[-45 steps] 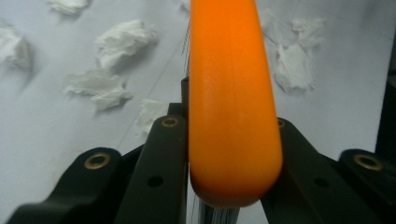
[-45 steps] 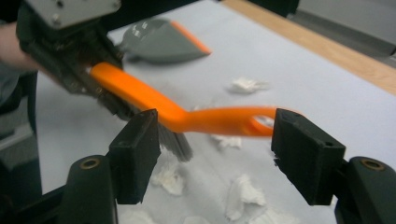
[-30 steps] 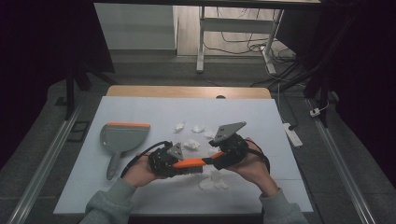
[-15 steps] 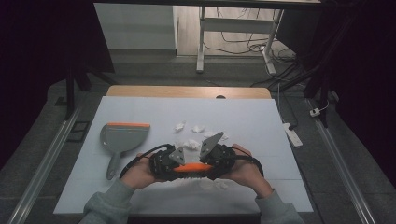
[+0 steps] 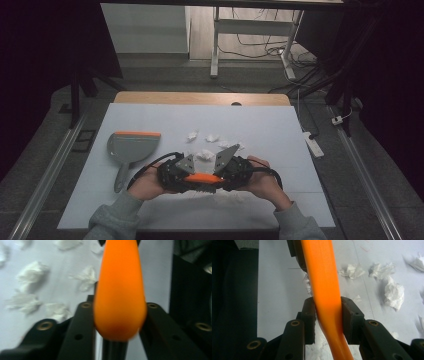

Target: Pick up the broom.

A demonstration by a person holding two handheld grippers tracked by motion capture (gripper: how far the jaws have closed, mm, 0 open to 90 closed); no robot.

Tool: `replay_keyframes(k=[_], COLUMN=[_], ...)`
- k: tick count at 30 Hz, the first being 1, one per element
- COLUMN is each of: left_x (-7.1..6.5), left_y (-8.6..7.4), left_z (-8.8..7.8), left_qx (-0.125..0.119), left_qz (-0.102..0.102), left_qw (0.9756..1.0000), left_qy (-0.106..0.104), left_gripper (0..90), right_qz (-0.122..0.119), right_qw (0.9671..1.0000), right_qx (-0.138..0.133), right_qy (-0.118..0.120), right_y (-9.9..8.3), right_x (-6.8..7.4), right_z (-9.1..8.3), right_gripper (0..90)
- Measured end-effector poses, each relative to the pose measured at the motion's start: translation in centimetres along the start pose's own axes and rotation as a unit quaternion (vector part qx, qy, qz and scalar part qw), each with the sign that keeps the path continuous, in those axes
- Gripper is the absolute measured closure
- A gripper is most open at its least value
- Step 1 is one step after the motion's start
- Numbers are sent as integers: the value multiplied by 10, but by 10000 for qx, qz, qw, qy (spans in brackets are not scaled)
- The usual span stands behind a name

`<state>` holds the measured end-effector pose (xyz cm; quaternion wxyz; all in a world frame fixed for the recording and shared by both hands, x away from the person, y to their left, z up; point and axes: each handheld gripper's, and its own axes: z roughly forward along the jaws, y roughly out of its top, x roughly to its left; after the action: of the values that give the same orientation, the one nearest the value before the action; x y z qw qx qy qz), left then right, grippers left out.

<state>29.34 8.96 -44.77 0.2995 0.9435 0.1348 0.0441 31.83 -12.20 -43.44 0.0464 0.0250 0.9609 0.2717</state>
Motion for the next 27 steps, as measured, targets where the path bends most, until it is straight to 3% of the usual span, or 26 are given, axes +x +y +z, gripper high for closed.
replay_keyframes(k=[1,2,3,6,8,12,13,18,20,21,22,23,25,27], left_x=[0,2,3,5,3,-2,-3,-11,-13,-14,-15,-16,-17,-17], left_y=[-1,-1,-2,-8,-16,-46,-54,-96,-112,-119,-126,-132,-143,-150], left_z=[-2,-4,-7,-18,-25,-37,-41,-49,-49,-50,-51,-52,-54,-56], left_qx=[-125,-267,-397,-775,-957,-1260,-1303,-1599,-1584,-1570,-1594,-1625,-1665,-1684], left_qz=[-101,-261,-410,-797,-1054,-1555,-1657,-2112,-2293,-2378,-2463,-2542,-2639,-2710], left_qw=[9997,9987,9972,9900,9833,9674,9641,9469,9418,9389,9358,9327,9271,9242], left_qy=[180,339,477,873,1133,1554,1614,1822,1880,1931,1954,1976,2079,2098], left_gripper=[655,467,467,305,297,297,297,304,303,303,304,304,306,309], right_qz=[0,101,101,334,377,596,722,907,1074,1074,1204,1204,1370,1551], right_qw=[10000,9999,9999,9989,9986,9966,9951,9923,9893,9893,9867,9867,9830,9785], right_qx=[0,-60,-60,-219,-261,-399,-456,-609,-697,-697,-742,-742,-799,-870], right_qy=[0,-82,-82,-235,-266,-414,-497,-574,-693,-693,-805,-805,-923,-1040], right_y=[0,-2,-2,-6,-8,-12,-14,-21,-28,-28,-32,-32,-36,-41], right_x=[0,-3,-3,-10,-11,-17,-20,-27,-32,-32,-36,-36,-40,-44], right_z=[0,-2,-2,-8,-9,-14,-16,-22,-29,-29,-34,-34,-39,-44], right_gripper=[674,674,674,676,675,676,676,676,676,676,676,676,676,676])
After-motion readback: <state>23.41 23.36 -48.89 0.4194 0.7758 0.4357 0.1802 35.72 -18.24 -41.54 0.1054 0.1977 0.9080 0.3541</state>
